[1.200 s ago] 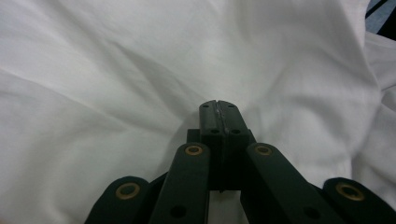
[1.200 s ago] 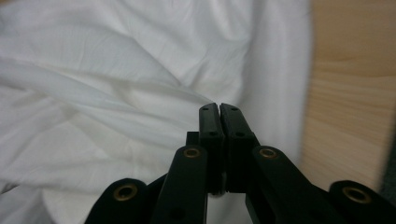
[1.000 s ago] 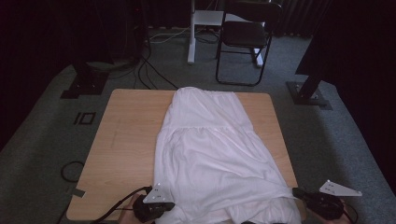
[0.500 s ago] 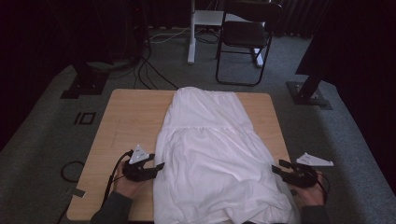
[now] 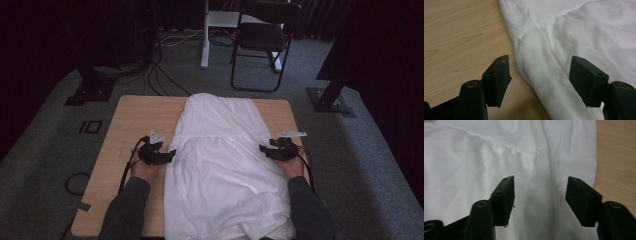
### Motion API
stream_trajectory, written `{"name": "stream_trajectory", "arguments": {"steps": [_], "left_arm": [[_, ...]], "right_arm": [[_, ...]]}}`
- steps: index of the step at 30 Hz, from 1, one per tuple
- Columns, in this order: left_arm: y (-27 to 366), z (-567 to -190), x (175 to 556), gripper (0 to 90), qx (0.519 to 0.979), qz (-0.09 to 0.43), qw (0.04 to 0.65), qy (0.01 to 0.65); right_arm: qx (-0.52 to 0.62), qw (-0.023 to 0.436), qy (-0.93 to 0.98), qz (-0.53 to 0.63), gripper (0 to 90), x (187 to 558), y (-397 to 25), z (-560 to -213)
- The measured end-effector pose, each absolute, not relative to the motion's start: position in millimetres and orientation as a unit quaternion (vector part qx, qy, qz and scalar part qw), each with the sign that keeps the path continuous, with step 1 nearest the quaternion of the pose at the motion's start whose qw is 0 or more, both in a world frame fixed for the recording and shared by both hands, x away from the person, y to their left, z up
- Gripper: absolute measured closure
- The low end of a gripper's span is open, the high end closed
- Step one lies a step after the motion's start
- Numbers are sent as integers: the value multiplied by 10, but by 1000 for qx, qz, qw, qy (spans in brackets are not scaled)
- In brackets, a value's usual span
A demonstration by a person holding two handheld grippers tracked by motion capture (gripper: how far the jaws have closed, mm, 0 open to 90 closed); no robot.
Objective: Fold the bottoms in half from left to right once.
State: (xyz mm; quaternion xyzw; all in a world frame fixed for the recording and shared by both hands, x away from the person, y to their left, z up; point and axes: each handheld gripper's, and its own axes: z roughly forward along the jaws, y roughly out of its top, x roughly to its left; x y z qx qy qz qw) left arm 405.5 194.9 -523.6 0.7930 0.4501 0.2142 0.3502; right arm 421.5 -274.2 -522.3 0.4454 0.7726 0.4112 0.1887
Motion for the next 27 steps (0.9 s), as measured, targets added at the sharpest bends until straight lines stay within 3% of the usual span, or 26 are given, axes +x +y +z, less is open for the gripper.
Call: {"name": "stream_trajectory", "arguments": {"steps": [3, 5, 6, 7, 12, 20, 24, 25, 27], "left_arm": [[1932, -5355, 4158, 330, 795, 203, 340, 459], [1931, -5432, 4195, 330, 796, 194, 336, 465], [1930, -5454, 4205, 324, 795, 191, 336, 467], [1928, -5460, 4208, 317, 796, 190, 338, 465], [1919, -5445, 4208, 311, 792, 191, 347, 465], [1879, -5524, 4256, 301, 792, 172, 352, 469], [1807, -5525, 4277, 366, 785, 158, 367, 473], [1760, -5519, 4272, 424, 790, 156, 366, 467], [1646, -5503, 4254, 691, 807, 171, 346, 447]], "right_arm": [[456, 182, 783, 381, 455, 4383, -2643, -5319], [461, 178, 789, 366, 737, 4441, -2633, -5355], [463, 181, 785, 370, 843, 4447, -2652, -5340], [467, 203, 774, 376, 889, 4424, -2681, -5292], [485, 284, 720, 406, 891, 4333, -2906, -5022], [526, 242, 746, 329, 886, 4545, -2955, -5485], [533, 229, 746, 327, 875, 4572, -2950, -5571], [535, 225, 745, 329, 869, 4574, -2958, -5570], [539, 222, 741, 332, 868, 4566, -2966, -5575]]}}
